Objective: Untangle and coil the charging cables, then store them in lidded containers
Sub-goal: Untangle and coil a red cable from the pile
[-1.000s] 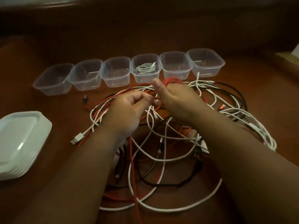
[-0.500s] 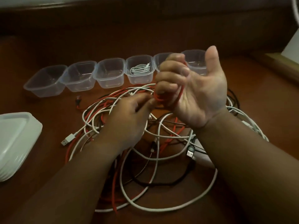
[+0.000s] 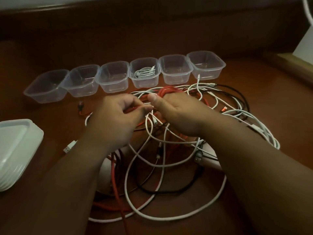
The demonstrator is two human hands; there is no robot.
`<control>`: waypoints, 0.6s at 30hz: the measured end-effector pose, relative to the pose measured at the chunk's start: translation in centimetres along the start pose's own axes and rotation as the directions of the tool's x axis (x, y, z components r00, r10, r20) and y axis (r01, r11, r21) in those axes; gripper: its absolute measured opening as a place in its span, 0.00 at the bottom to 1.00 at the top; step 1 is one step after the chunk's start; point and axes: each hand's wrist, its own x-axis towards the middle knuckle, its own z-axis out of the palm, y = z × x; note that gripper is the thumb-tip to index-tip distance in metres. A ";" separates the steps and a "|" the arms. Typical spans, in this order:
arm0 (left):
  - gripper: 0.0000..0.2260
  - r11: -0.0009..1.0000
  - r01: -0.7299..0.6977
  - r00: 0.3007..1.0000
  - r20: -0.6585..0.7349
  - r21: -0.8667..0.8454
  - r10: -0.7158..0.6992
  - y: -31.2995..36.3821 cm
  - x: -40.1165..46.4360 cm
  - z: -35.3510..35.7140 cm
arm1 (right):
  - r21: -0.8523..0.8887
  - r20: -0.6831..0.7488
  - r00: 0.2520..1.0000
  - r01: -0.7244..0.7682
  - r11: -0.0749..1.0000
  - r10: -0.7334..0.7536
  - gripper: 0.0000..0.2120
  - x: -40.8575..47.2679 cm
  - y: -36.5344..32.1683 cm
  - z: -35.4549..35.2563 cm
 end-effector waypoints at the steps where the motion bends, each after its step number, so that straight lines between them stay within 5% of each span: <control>1: 0.07 0.999 -0.005 1.000 -0.029 -0.049 0.004 0.0 0.1 -0.2 | 0.087 0.085 0.996 -0.032 0.996 0.025 0.28 -0.1 -0.1 0.0; 3: 0.09 0.979 0.021 0.999 -0.035 -0.203 -0.029 0.2 0.3 -0.4 | 0.431 0.306 0.952 -0.166 0.887 0.030 0.28 -0.2 -0.1 -0.1; 6: 0.08 0.914 0.103 0.992 -0.023 -0.393 -0.121 -0.1 0.6 0.2 | 0.835 0.498 0.827 -0.374 0.404 -0.262 0.27 -0.2 0.4 -0.3; 8: 0.09 0.888 0.147 0.987 0.007 -0.437 -0.160 -0.2 0.8 1.1 | 0.911 0.400 0.802 -0.399 0.101 -0.444 0.21 -0.1 0.5 -0.3; 11: 0.10 0.819 0.239 0.971 0.121 -0.522 -0.206 0.1 0.9 2.2 | 0.916 0.183 0.826 -0.340 -0.213 -0.533 0.16 -0.2 0.2 -0.3; 15: 0.16 0.846 0.319 0.931 0.307 -0.427 -0.196 0.6 0.0 2.7 | 0.883 0.003 0.895 -0.211 -0.418 -0.446 0.19 0.1 0.9 -0.7; 18: 0.10 0.942 0.230 0.931 0.337 -0.244 -0.140 0.5 -0.4 2.9 | 0.929 -0.118 0.973 0.037 -0.368 -0.201 0.16 0.4 1.1 -1.2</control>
